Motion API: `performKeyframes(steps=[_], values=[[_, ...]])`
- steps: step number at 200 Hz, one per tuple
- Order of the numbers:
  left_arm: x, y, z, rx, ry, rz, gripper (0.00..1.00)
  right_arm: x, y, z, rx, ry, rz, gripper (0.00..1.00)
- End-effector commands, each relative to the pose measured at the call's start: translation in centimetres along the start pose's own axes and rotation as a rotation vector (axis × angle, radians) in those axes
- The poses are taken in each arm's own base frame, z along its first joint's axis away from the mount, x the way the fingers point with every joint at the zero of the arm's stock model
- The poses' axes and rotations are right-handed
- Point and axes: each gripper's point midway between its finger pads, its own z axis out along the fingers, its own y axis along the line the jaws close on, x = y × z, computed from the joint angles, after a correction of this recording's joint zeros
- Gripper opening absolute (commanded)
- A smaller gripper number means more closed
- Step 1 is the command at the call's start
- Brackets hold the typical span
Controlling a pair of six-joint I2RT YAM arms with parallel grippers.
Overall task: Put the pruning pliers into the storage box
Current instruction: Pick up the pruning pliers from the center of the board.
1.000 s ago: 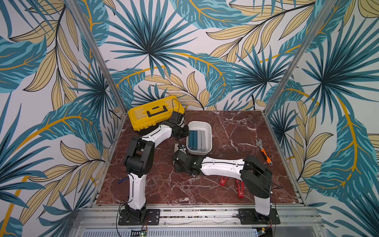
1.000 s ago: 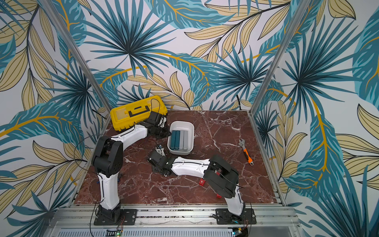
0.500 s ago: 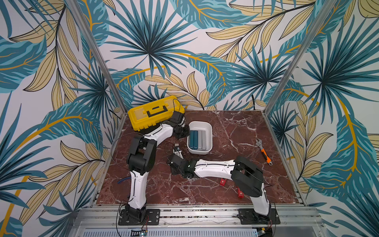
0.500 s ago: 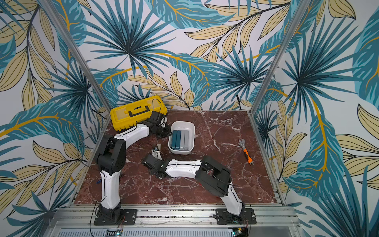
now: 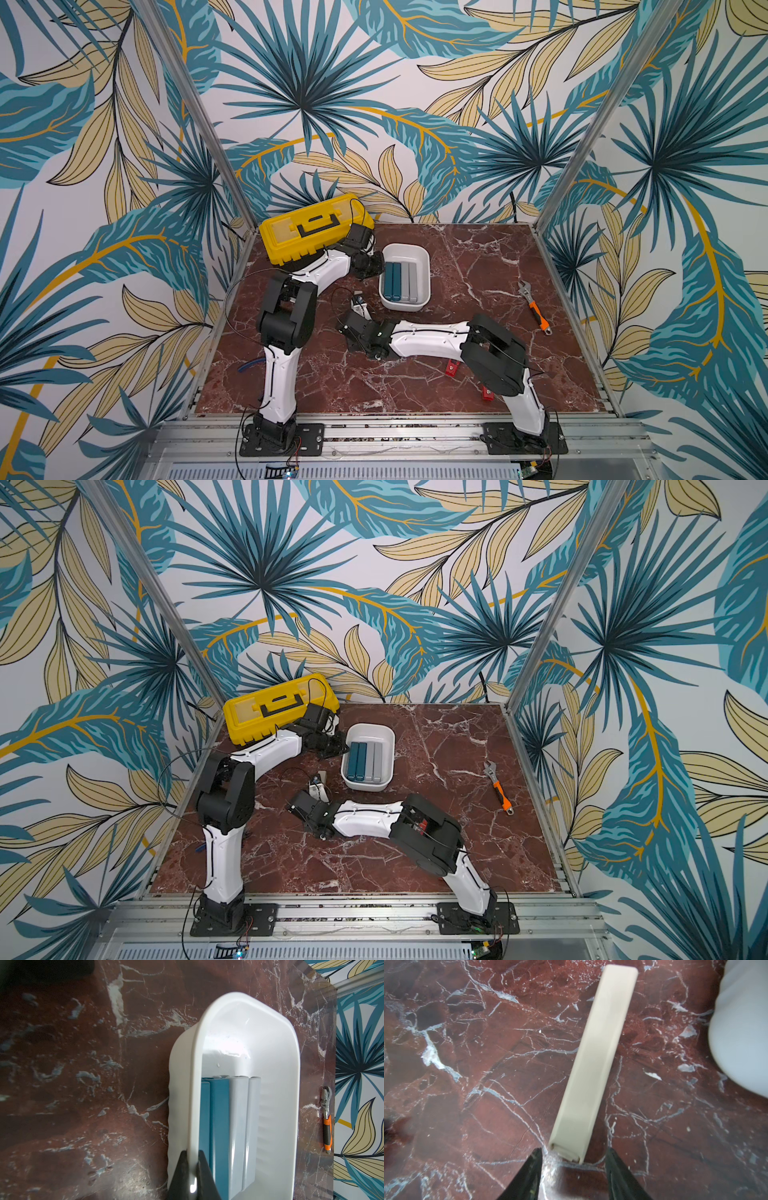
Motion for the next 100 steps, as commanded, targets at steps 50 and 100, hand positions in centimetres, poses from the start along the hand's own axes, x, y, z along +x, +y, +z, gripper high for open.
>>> performKeyframes(steps=[50, 100], values=[[-2.1, -2.4, -1.5, 0.087, -0.065, 0.043, 0.0, 0.1, -0.5, 2.1, 0.04, 0.019, -0.021, 0.52], [-1.9, -2.2, -1.3, 0.083, -0.061, 0.038, 0.0, 0.5, -1.2, 2.4, 0.044, 0.036, -0.01, 0.41]])
